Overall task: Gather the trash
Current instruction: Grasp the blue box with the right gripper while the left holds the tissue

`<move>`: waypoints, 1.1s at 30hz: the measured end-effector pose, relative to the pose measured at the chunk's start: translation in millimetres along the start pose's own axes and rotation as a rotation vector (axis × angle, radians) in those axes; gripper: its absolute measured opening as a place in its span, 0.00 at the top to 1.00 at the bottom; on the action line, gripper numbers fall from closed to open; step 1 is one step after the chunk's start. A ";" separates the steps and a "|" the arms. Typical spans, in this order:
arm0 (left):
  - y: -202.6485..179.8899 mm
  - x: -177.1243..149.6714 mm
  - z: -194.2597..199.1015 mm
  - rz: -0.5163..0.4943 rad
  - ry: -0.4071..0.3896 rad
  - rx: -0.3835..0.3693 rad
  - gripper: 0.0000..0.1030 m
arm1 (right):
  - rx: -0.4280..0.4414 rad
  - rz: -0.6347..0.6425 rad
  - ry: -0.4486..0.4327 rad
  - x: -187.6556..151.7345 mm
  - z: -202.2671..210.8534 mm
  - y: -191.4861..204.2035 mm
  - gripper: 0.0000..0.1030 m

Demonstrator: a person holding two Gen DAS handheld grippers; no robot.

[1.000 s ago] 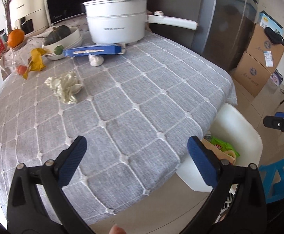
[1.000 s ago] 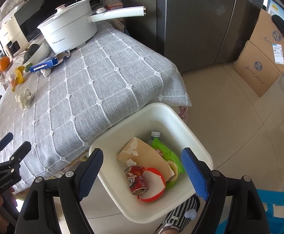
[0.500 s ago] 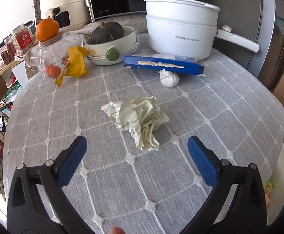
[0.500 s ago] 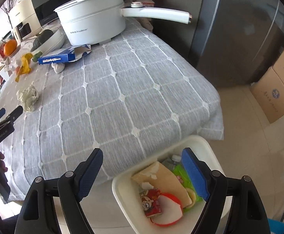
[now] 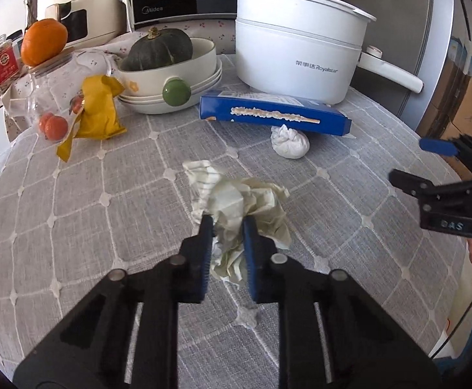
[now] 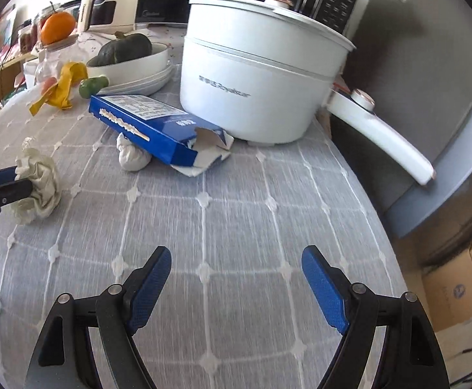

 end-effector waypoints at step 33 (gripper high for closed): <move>10.5 13.0 76.9 0.067 -0.038 -0.015 0.88 | 0.005 0.129 -0.094 51.2 48.6 5.2 0.79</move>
Point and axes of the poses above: each gripper's, at about its wrist camera, not at the fingertips, and z roughly against the way its jaws point, y to its left, x to its top, the point moved 10 cm from there along -z, roughly the way its jaws point, and after that the axes turned 5 degrees about -y, right-handed, at the moved point
